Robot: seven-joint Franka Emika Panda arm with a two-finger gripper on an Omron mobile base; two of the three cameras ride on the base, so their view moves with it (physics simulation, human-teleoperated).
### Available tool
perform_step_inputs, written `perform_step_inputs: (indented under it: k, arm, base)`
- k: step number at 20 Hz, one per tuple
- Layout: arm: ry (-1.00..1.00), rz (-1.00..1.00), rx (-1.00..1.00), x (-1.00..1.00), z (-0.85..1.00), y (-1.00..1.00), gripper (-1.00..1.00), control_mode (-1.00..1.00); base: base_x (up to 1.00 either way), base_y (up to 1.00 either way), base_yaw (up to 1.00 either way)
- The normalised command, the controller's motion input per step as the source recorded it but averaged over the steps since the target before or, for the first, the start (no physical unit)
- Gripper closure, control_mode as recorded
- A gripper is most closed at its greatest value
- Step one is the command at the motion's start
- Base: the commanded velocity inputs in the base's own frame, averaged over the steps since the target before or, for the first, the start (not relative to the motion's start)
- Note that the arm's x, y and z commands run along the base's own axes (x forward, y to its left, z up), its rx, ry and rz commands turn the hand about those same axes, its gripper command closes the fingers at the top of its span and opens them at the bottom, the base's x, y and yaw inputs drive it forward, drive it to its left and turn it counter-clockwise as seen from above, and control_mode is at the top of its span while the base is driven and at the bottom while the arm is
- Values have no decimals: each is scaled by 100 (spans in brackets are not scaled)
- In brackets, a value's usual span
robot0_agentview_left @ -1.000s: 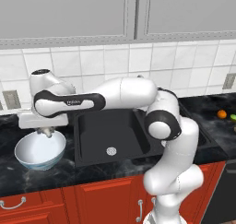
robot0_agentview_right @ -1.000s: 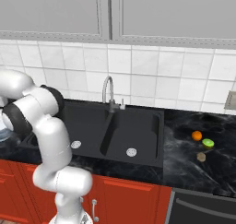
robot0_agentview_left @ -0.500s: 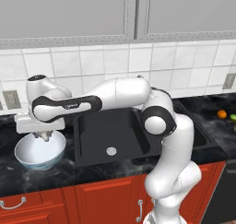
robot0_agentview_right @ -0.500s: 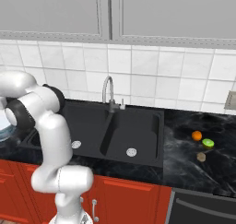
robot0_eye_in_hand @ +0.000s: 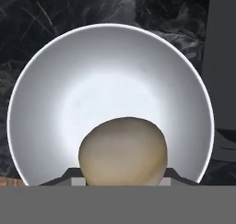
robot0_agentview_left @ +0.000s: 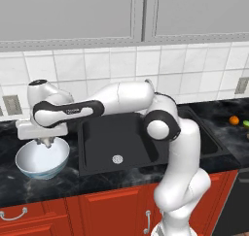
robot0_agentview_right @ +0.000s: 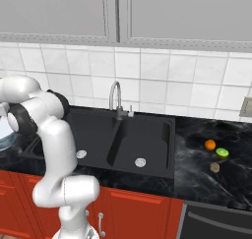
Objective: There is a mixed pile of frozen fruits and vegetables on the counter. Locate all the frozen vegetables and place the items in a bowl on the counter. Take all the frozen fruits and defrost them in a running sink.
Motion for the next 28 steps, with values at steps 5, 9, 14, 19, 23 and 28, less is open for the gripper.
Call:
perform_step_inputs:
  k: [5, 9, 14, 19, 23, 28]
  arm:
    - [0, 0, 0, 11, -28, 11, 100, -100]
    - [0, 0, 0, 11, -25, 12, 100, -100]
    - [0, 0, 0, 6, -29, 9, 100, -100]
    - [0, 0, 0, 4, -33, 3, 100, -100]
    - [0, 0, 0, 1, -27, 3, 100, -100]
    - [0, 0, 0, 0, -15, 1, 100, -100]
  base:
    - [0, 0, 0]
    - [0, 0, 0]
    - [0, 0, 0]
    - [0, 0, 0]
    - [0, 0, 0]
    - [0, 0, 0]
